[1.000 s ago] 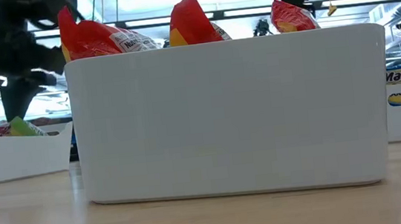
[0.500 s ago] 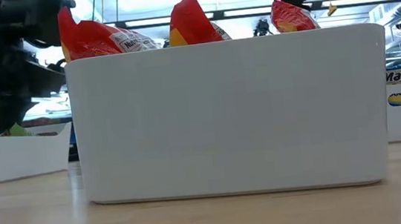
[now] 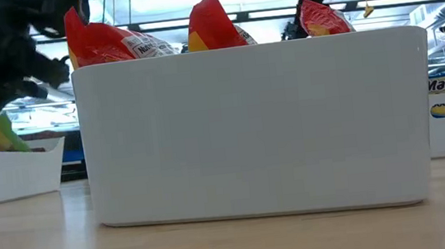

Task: Sort Maruchan noodles
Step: Put the left green noodle pack into the left white bin, then put the top green noodle pack into the left white bin

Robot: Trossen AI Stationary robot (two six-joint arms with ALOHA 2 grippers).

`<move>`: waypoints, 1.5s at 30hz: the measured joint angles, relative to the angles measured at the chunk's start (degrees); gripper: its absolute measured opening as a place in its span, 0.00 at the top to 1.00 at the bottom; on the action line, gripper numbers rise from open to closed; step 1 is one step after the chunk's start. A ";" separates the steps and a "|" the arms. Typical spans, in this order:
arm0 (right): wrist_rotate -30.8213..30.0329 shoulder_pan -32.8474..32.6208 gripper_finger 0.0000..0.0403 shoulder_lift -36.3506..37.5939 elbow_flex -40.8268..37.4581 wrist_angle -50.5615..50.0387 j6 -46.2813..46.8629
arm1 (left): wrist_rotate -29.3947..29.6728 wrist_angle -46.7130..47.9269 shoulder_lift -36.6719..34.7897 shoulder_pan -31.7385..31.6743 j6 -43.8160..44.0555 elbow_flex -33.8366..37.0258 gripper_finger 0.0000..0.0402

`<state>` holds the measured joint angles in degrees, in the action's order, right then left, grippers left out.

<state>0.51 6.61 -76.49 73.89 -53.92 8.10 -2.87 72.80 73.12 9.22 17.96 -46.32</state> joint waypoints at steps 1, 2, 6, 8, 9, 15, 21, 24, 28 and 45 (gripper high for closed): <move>0.00 0.00 0.24 0.00 0.00 0.48 -0.24 | -0.31 1.30 0.00 -0.27 -1.48 -1.07 0.99; 0.01 0.00 0.24 0.00 0.00 0.96 -0.33 | -0.98 2.57 0.00 -0.69 -3.14 -1.96 0.99; 0.01 0.00 0.24 0.00 0.00 1.98 -0.22 | -8.63 5.66 -0.02 -2.94 -9.57 -3.92 0.99; 0.01 0.00 0.24 0.00 0.00 1.90 -0.18 | -13.89 6.19 -0.02 -4.09 -12.02 -3.94 0.99; 0.01 0.00 0.24 0.00 0.00 1.82 -0.11 | -16.04 6.35 -0.02 -4.52 -12.99 -3.94 0.99; 0.01 0.00 0.24 0.00 0.00 1.54 1.09 | -21.53 5.45 -0.02 -6.99 -16.09 -3.94 0.99; -0.67 0.00 0.24 0.00 0.00 1.11 0.68 | -24.12 3.17 -0.02 -8.94 -14.07 -3.94 0.98; -5.04 0.00 0.24 0.00 0.00 -0.96 0.14 | -26.29 3.05 -0.02 -9.45 -12.71 -3.94 0.98; -11.02 -0.09 0.24 0.00 0.00 -4.55 -1.83 | -27.75 3.19 -0.02 -9.38 -12.62 -3.94 0.98; -18.65 2.55 0.24 0.69 0.00 -10.49 -8.58 | -23.24 4.03 -0.02 -9.38 -8.29 -3.92 0.75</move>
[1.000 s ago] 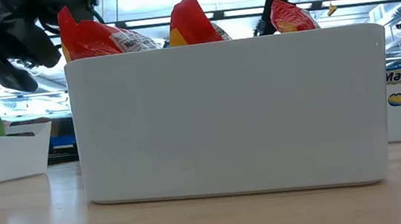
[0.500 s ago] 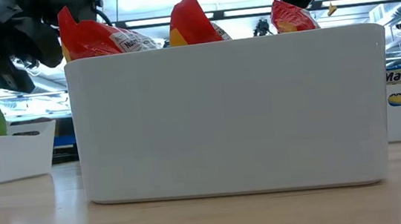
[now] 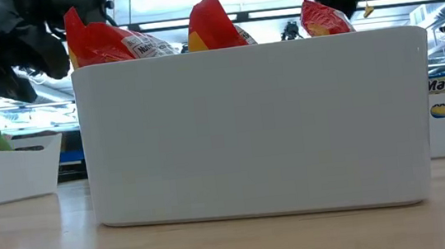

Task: Sort Maruchan noodles
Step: Put the top green noodle pack into the left white bin

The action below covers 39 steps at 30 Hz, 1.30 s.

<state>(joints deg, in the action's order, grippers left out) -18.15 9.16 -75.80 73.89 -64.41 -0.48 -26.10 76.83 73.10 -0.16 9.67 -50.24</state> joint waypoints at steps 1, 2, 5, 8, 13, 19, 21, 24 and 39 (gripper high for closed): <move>-0.73 0.45 0.24 0.37 0.00 -1.18 -0.24 | -0.19 0.27 0.00 0.00 0.17 0.00 0.73; -1.10 0.97 0.24 0.82 0.00 -2.15 -0.64 | -0.63 0.62 0.00 0.00 0.20 0.00 0.71; -1.34 2.70 0.24 2.78 0.00 -3.62 -1.73 | -1.38 2.29 0.02 -0.35 0.30 -0.66 0.68; -1.34 5.06 0.24 4.87 0.00 -4.32 -2.75 | -0.56 3.78 0.02 -1.32 1.82 -3.01 0.67; -1.34 11.07 0.24 5.99 -0.12 -5.68 -0.79 | 5.41 5.50 0.02 -3.29 3.50 -10.22 0.67; -0.99 22.13 0.24 4.15 -2.61 -6.33 12.90 | 16.29 4.88 0.02 -5.20 5.84 -20.11 0.67; -0.49 26.03 0.26 3.43 -3.84 -5.56 16.37 | 19.47 4.54 0.02 -5.42 6.18 -23.03 0.67; -0.17 31.18 0.29 1.91 -6.98 -1.24 20.34 | 24.17 3.30 0.01 -5.53 6.16 -26.24 0.67; 0.46 39.84 0.37 -18.56 -11.54 6.22 24.39 | 28.91 -1.17 0.02 -5.41 7.96 -27.50 0.67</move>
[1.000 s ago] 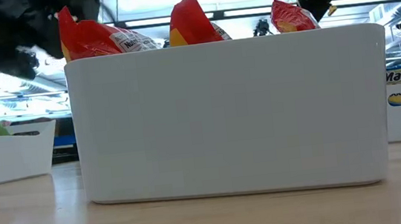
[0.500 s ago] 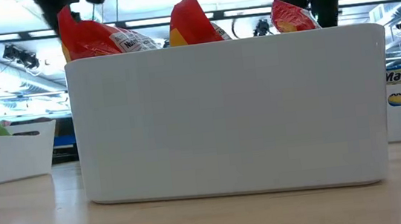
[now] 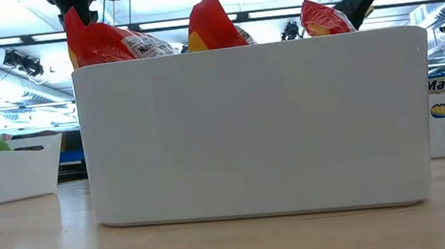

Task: Sort Maruchan noodles
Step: Put the top green noodle pack into the left white bin

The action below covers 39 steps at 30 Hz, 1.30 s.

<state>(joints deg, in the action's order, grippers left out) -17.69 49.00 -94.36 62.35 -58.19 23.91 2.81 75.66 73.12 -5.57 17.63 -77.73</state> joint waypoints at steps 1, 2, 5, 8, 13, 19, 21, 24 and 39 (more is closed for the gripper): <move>0.47 0.84 0.37 -1.42 0.00 0.06 -0.04 | 0.00 0.00 0.00 0.18 0.80 0.00 0.67; 0.66 1.53 0.37 -2.65 0.00 0.06 -0.22 | 0.00 0.04 0.00 0.42 1.67 0.00 0.67; 1.40 3.23 0.37 -5.11 0.07 0.58 -0.80 | 0.00 0.13 0.00 1.63 3.51 0.00 0.67; 4.70 4.18 0.37 -6.26 0.09 3.33 -0.91 | -0.02 0.14 0.00 2.87 4.15 0.00 0.67; 15.61 3.67 0.37 -6.10 0.28 12.57 2.59 | 0.12 0.20 0.00 3.61 0.67 0.00 0.67; 33.29 0.07 0.37 -2.82 -0.13 26.08 7.67 | 3.12 -0.25 0.00 3.10 -2.18 0.00 0.67; 37.36 -1.13 0.37 -0.95 -0.09 31.21 8.09 | 3.17 -1.03 0.00 2.64 -1.78 0.00 0.67; 39.15 -3.23 0.37 2.25 -0.09 36.02 5.36 | 3.12 -1.83 0.00 1.76 1.58 0.00 0.67; 4.83 -28.88 0.39 1.23 4.99 9.53 -29.58 | 1.85 2.08 -0.04 -7.32 -5.21 0.48 0.67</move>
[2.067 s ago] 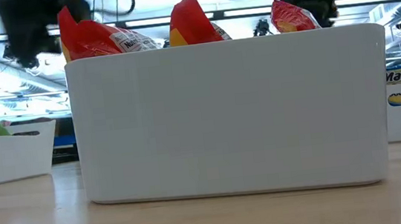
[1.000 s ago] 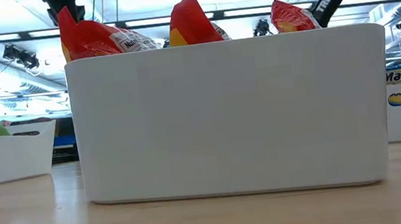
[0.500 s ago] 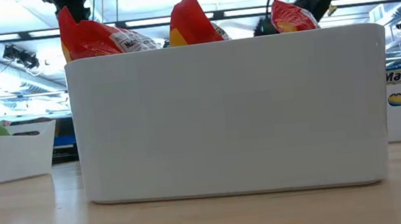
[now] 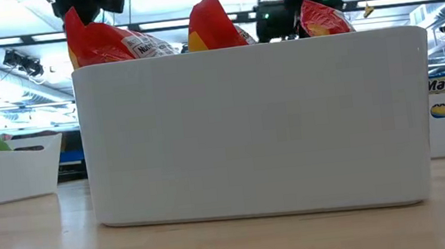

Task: Sort Maruchan noodles
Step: Put the top green noodle pack into the left white bin

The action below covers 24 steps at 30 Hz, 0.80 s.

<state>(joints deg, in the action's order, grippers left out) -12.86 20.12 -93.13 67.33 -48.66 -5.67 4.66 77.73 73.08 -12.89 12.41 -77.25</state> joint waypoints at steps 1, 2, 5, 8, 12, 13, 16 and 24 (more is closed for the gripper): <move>-1.34 -1.15 0.39 -1.34 0.30 -1.26 -0.14 | 0.01 -0.33 0.00 -0.79 -0.39 0.00 0.67; -2.71 -2.08 0.39 -2.62 0.42 -2.42 -0.08 | 0.01 -0.68 0.00 -1.53 -0.63 0.00 0.67; -6.39 -3.29 0.39 -6.42 0.45 -5.04 0.74 | 0.01 -0.81 0.00 -3.18 -0.66 0.00 0.67; -9.88 -3.09 0.40 -10.16 0.48 -5.41 1.57 | -0.42 -1.34 0.00 -4.25 -1.64 0.00 0.67; -13.19 -2.11 0.44 -14.04 0.48 -2.73 2.66 | -3.64 -3.14 0.02 -4.84 -2.60 0.00 0.67; -13.02 -1.79 0.45 -14.83 0.49 -1.74 2.67 | -4.38 -3.71 0.02 -4.84 -2.59 0.00 0.67; -10.31 -0.69 0.52 -16.61 0.73 0.72 2.71 | -5.57 -6.28 -0.14 -4.59 -0.99 0.00 0.67; -2.06 1.78 0.95 -15.61 0.87 4.97 9.57 | 0.16 -16.28 -3.87 -0.94 0.93 0.00 0.67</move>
<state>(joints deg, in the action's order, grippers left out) -14.92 21.90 -108.74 68.20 -43.69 3.90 4.82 61.46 69.20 -13.84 13.34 -77.25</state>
